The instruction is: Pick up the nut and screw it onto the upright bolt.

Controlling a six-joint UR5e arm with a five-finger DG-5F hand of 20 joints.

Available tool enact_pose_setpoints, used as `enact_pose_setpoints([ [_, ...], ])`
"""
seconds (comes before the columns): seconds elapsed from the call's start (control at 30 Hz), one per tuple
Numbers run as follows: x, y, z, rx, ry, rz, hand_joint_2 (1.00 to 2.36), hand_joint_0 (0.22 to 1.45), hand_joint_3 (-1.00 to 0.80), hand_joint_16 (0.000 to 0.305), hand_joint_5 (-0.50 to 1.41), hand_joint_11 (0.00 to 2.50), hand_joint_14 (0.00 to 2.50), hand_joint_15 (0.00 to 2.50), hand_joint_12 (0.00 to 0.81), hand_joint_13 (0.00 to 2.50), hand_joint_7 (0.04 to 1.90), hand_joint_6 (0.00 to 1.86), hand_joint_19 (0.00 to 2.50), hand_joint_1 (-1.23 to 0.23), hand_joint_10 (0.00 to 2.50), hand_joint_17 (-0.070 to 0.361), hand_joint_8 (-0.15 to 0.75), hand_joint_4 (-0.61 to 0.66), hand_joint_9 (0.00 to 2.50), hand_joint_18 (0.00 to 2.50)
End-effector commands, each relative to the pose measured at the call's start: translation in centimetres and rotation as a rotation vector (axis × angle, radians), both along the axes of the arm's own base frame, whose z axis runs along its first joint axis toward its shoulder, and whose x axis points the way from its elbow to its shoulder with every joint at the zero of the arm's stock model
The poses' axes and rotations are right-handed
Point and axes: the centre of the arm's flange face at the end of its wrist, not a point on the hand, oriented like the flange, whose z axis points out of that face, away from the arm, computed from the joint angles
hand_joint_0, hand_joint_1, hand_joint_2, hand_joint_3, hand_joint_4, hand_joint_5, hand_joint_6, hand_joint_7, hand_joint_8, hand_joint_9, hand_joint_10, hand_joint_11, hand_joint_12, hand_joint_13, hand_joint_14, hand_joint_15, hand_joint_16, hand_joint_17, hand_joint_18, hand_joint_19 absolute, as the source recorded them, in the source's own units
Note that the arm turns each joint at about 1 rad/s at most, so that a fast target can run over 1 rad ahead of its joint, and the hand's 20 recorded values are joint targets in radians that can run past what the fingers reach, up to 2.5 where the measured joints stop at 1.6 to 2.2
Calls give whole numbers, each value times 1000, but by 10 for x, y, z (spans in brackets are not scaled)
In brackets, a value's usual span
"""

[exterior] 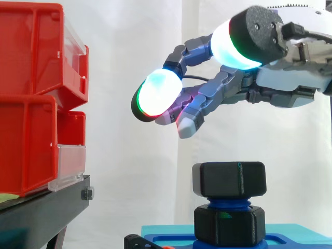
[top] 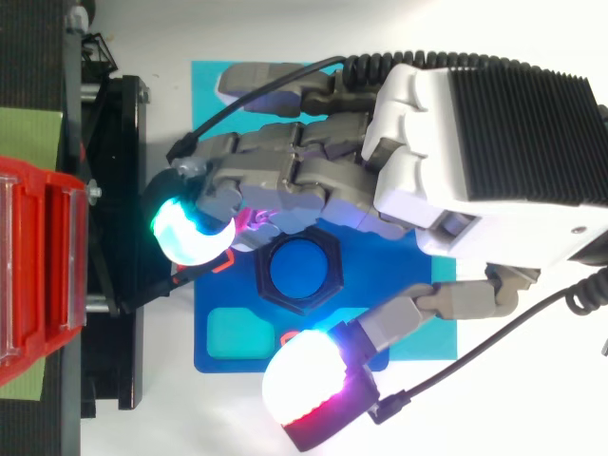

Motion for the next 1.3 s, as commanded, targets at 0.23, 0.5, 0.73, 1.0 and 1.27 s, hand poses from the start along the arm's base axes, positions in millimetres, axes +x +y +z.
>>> enact_pose_setpoints([
  [0.23, 4, -2, -22, -7, 26, 29, 1000, 423, -500, 37, -186, 0, 0, 0, 317, 230, 627, 501, 0, -572, 0, 84, 235, 134, 621, 0],
  [0.5, 3, -2, -22, -13, 33, 37, 1000, 412, -500, 41, -208, 0, 0, 0, 319, 94, 570, 501, 0, -527, 0, 93, 208, 106, 352, 0],
  [0.73, 1, -2, -26, -17, 64, 37, 1000, 397, -500, 46, -237, 0, 0, 0, 329, 0, 500, 500, 0, -450, 0, 104, 234, 325, 23, 0],
  [1.0, 0, -2, -28, -19, 79, 37, 1000, 399, -500, 45, -227, 0, 0, 0, 329, 0, 512, 500, 0, -443, 0, 102, 261, 277, 47, 0],
  [1.27, -10, -4, -47, -30, 122, 37, 1000, 405, -500, 43, -212, 0, 0, 0, 321, 0, 526, 500, 0, -469, 0, 98, 255, 260, 141, 0],
])
